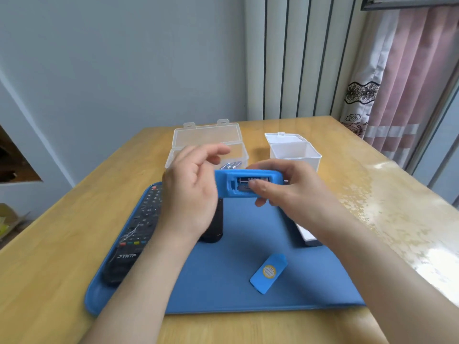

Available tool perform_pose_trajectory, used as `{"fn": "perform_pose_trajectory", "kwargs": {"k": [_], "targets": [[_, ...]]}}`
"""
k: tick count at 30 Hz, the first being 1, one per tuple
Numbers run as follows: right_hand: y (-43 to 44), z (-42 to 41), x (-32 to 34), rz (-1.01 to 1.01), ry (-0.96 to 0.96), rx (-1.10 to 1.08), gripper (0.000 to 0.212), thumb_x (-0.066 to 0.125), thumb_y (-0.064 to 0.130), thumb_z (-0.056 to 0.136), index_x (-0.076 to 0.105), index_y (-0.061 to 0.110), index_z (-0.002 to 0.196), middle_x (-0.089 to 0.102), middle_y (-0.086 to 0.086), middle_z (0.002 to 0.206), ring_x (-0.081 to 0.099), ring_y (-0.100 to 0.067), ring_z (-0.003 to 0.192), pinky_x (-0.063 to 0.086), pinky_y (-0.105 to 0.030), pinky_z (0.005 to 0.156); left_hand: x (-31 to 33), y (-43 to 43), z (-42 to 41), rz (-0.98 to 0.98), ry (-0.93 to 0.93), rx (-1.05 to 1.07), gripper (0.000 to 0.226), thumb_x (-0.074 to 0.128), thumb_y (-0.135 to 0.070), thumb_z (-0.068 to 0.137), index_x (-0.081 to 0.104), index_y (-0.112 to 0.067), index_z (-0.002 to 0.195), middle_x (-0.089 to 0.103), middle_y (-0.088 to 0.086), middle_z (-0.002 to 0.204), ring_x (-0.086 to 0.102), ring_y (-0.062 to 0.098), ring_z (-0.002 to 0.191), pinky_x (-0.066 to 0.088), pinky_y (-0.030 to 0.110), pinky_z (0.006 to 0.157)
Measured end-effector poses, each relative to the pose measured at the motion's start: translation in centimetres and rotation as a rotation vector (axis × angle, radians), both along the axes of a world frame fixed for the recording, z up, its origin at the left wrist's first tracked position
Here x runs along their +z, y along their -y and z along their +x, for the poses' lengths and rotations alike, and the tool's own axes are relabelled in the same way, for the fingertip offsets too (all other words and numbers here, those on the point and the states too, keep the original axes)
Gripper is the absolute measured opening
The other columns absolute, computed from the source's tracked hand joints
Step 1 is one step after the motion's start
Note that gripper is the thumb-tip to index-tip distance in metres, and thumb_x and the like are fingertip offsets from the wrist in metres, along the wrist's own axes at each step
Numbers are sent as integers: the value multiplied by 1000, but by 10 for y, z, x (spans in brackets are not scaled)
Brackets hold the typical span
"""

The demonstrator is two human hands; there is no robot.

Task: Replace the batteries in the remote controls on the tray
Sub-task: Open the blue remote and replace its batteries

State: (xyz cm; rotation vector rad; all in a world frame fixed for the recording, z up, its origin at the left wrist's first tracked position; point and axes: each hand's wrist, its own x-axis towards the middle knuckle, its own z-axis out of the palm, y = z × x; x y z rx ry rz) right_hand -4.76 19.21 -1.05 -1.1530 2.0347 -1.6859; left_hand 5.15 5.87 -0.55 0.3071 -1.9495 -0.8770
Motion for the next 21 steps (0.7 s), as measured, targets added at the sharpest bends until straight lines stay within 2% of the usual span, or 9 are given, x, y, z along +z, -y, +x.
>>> {"fn": "perform_pose_trajectory", "kwargs": {"k": [2,5,6,8,9,11,13,16,21], "targets": [[0,-4,0,-126,148,-32,11,74,16,83,74,14,94,68,-8,77,59,-14,63,40,-26,61,-3,-4,0,-203,138,-7,33,46,-19,86,72,-23,105,64,-8,102,55,4,91,42,20,83],[1,-1,1,-259,427,-48,6,69,16,84,72,11,82,52,-15,80,40,-13,62,33,-25,61,-8,-11,-2,-214,318,-83,33,58,-38,83,69,-29,113,64,-15,101,54,-3,84,43,20,78],[1,0,1,-274,498,-59,11,65,15,88,70,12,80,52,-14,81,40,-12,60,34,-24,60,-9,-12,-3,-176,328,-83,29,64,-40,82,69,-32,109,64,-17,93,54,-6,76,43,19,73],[3,5,3,-301,616,-67,20,56,15,93,69,11,79,64,-9,75,55,-14,61,44,-27,64,-10,-17,-5,8,320,-116,18,73,-40,78,70,-34,95,63,-15,75,49,-4,56,40,21,61],[5,7,5,-320,677,-71,22,52,15,94,69,9,81,68,-8,72,61,-18,63,50,-31,67,-11,-19,-6,111,320,-159,18,75,-41,75,71,-32,91,63,-13,72,48,-2,55,42,23,62],[7,9,6,-343,778,-65,22,48,15,93,68,6,90,70,-9,70,65,-26,67,54,-37,69,-14,-24,-9,238,340,-228,23,74,-44,70,73,-28,86,68,-5,75,57,6,66,49,28,69],[7,11,7,-330,841,-54,22,47,16,92,67,5,91,69,-12,72,65,-28,68,55,-38,69,-17,-27,-11,301,339,-253,29,71,-46,66,73,-23,84,71,1,80,62,10,72,51,33,74],[6,10,6,-319,906,-48,21,49,19,88,65,6,94,66,-14,79,63,-29,74,56,-36,68,-18,-31,-12,322,306,-259,30,71,-44,65,71,-20,83,71,3,79,61,10,69,52,34,71],[7,12,6,-303,904,-61,20,52,20,88,65,6,94,67,-13,83,65,-29,78,56,-34,66,-17,-30,-11,313,289,-241,29,71,-45,66,71,-21,82,71,2,79,61,15,70,52,39,73]]}}
